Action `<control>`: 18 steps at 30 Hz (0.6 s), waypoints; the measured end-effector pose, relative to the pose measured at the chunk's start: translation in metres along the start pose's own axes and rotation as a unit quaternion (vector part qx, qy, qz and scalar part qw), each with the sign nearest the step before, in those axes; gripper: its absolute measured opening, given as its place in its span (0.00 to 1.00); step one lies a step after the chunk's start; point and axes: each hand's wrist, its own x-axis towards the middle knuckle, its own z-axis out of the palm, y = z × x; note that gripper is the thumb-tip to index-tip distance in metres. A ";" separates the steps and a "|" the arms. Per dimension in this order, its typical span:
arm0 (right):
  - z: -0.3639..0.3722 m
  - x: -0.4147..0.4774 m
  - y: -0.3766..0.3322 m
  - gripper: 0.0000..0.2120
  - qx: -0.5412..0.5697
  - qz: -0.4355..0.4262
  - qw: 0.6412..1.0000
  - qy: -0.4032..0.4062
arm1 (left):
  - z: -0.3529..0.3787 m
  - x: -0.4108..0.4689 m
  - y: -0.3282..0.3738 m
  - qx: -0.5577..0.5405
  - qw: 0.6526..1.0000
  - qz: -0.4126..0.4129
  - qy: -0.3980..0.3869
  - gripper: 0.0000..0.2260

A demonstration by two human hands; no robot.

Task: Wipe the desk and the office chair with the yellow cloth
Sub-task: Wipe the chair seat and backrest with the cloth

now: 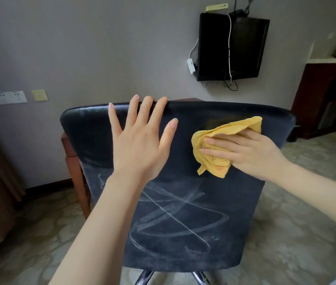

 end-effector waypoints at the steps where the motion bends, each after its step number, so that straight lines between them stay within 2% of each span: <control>1: -0.004 0.003 0.007 0.27 -0.005 0.006 1.000 0.014 | 0.001 0.000 0.000 0.000 1.000 -0.001 0.003 0.29; 6: -0.020 0.037 0.017 0.25 0.002 0.051 0.997 0.066 | 0.007 0.000 -0.002 -0.022 1.000 -0.010 0.016 0.28; 11: -0.015 0.077 -0.016 0.26 0.024 0.115 0.989 0.092 | 0.009 0.001 -0.011 -0.038 0.999 -0.006 0.026 0.27; 18: 0.020 0.058 -0.073 0.25 0.039 0.053 0.997 0.030 | 0.008 0.004 -0.023 -0.078 0.996 -0.030 0.023 0.25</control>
